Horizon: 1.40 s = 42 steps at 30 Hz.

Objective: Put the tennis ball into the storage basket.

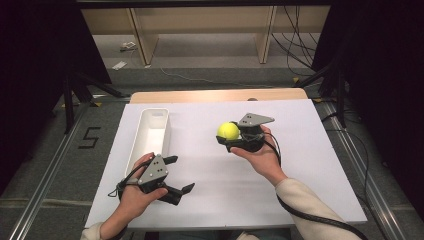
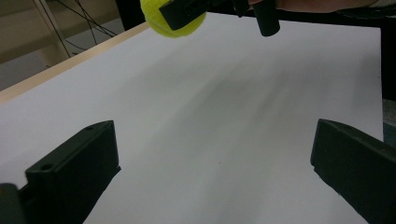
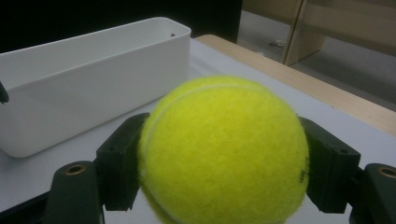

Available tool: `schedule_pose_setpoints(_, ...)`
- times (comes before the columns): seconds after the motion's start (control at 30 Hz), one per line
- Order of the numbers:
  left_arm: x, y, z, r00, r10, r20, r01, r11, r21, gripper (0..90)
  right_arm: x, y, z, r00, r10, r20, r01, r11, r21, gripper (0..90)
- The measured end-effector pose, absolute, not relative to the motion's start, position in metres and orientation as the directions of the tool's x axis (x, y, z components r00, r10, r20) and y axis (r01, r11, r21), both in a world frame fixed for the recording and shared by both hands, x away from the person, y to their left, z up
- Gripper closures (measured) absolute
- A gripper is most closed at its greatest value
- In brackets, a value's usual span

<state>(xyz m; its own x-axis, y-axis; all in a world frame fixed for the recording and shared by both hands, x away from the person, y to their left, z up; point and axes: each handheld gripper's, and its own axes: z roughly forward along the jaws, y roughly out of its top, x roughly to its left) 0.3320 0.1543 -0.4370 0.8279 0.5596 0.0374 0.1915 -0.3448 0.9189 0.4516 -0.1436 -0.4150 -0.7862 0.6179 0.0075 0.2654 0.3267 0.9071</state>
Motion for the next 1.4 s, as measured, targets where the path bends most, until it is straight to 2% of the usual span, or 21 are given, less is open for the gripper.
schedule_pose_setpoints(1.4, 0.332, 0.154, -0.437, 0.827, 0.561, 0.039, 0.19, -0.344, 0.919, 0.5, 0.451, -0.131, -0.415, -0.797, 0.604, 0.011, 0.26, 0.326, 0.909, 26.6)
